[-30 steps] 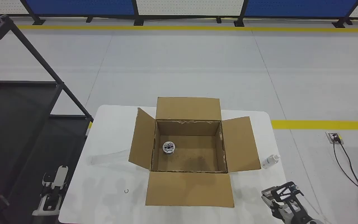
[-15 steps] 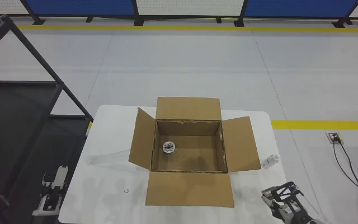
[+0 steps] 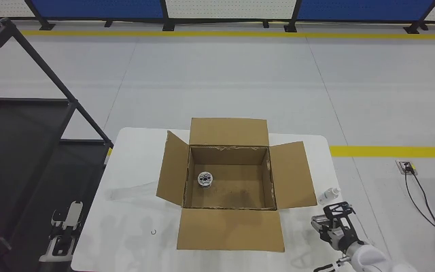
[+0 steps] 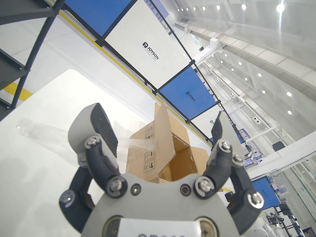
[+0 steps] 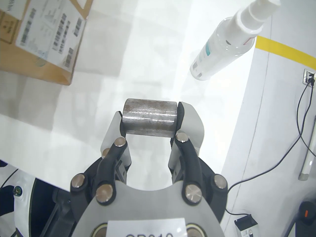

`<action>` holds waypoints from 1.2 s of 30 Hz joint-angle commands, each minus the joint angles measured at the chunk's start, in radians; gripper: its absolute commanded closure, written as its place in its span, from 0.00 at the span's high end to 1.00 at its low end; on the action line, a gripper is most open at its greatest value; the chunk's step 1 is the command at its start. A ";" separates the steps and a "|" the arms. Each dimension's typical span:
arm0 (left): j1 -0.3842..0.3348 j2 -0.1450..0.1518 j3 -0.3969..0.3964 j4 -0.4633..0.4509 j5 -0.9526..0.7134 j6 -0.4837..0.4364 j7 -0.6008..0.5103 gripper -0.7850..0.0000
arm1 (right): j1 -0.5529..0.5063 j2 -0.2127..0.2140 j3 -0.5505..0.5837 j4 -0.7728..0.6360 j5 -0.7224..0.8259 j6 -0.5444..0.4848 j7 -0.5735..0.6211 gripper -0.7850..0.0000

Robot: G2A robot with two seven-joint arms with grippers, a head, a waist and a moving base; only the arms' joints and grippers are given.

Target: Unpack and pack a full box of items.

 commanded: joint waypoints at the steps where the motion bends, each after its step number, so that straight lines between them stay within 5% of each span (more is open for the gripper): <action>1: 0.000 0.000 0.000 0.000 0.000 0.000 0.000 1.00 | 0.025 -0.002 -0.013 0.042 0.017 -0.006 -0.008 0.00; 36: 0.000 0.000 0.000 0.000 0.000 0.000 0.000 1.00 | 0.038 -0.004 -0.018 0.063 0.035 -0.010 -0.013 0.00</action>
